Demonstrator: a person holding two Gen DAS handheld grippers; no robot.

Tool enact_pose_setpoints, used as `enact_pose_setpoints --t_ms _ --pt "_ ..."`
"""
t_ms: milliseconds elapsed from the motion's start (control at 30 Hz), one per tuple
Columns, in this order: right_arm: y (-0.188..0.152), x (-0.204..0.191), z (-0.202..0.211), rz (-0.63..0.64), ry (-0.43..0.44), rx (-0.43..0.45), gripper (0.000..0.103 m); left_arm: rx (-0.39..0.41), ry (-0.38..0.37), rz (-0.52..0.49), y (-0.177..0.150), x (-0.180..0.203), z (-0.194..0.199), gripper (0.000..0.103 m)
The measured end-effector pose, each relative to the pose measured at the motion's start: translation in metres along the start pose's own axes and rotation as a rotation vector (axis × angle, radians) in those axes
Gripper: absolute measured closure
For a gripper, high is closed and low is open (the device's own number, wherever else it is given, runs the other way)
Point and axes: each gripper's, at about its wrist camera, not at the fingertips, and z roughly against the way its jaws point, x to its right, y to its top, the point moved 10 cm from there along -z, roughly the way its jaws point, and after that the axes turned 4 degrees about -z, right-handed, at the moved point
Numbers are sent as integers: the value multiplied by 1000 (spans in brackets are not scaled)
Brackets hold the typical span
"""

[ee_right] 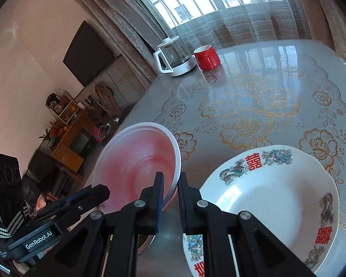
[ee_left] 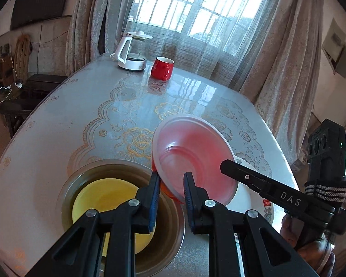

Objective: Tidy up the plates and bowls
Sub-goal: 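Lift the red bowl and carry it over the steel basin, then lower the red bowl into the basin onto the yellow bowl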

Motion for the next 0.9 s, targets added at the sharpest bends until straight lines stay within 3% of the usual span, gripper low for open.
enact_pose_setpoints --t_ms 400,900 --pt "-37 -59 -42 57 67 -105 91 -24 54 63 -32 -66 30 84" --pt "-83 -56 -81 90 -47 -222 91 -144 76 82 -78 -98 2 84"
